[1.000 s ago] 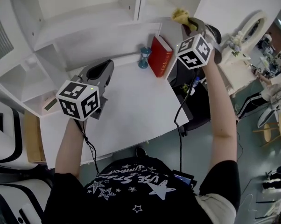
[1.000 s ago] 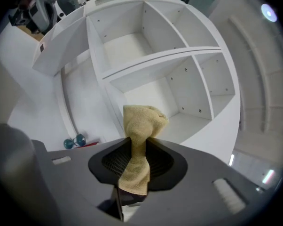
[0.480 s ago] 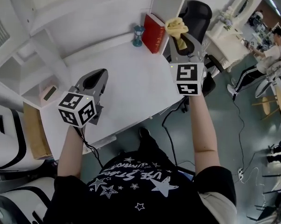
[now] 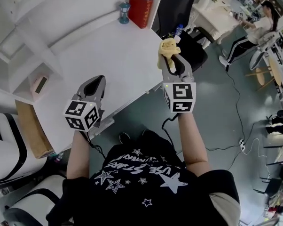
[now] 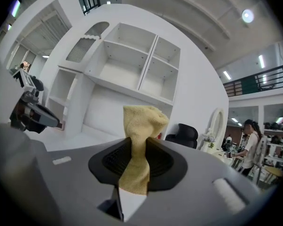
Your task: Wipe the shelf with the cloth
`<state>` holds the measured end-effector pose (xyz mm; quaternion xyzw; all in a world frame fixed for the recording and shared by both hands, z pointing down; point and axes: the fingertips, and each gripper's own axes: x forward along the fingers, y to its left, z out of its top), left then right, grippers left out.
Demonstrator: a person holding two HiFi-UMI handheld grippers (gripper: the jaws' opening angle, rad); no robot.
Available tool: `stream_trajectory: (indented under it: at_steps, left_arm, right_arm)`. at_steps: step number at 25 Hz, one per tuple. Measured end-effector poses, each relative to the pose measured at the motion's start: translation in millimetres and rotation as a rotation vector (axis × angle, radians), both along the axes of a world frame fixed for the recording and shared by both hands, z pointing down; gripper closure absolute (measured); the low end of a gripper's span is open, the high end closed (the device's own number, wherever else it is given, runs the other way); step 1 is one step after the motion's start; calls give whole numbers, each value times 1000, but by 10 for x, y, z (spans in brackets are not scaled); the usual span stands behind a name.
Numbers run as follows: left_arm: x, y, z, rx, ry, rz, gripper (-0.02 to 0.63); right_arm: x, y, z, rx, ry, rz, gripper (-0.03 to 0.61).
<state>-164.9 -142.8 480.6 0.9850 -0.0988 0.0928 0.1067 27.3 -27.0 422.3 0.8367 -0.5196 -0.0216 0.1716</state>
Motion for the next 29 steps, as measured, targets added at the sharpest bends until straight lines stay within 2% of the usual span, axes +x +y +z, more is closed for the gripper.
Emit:
stream_trajectory:
  at_steps: [4, 10, 14, 22, 29]
  left_arm:
    - [23, 199, 127, 8, -15, 49, 614]
    - [-21, 589, 168, 9, -13, 96, 614]
    - [-258, 957, 162, 20, -24, 95, 614]
    - [-965, 1690, 297, 27, -54, 69, 614]
    - [-1185, 2079, 301, 35, -64, 45, 614]
  right_arm:
    - [-117, 160, 289, -55, -39, 9, 460]
    - [-347, 458, 481, -70, -88, 11, 460]
    - [-666, 787, 536, -70, -110, -6, 460]
    - [-1421, 1507, 705, -77, -138, -63, 460]
    - [-1683, 2011, 841, -89, -148, -54, 460]
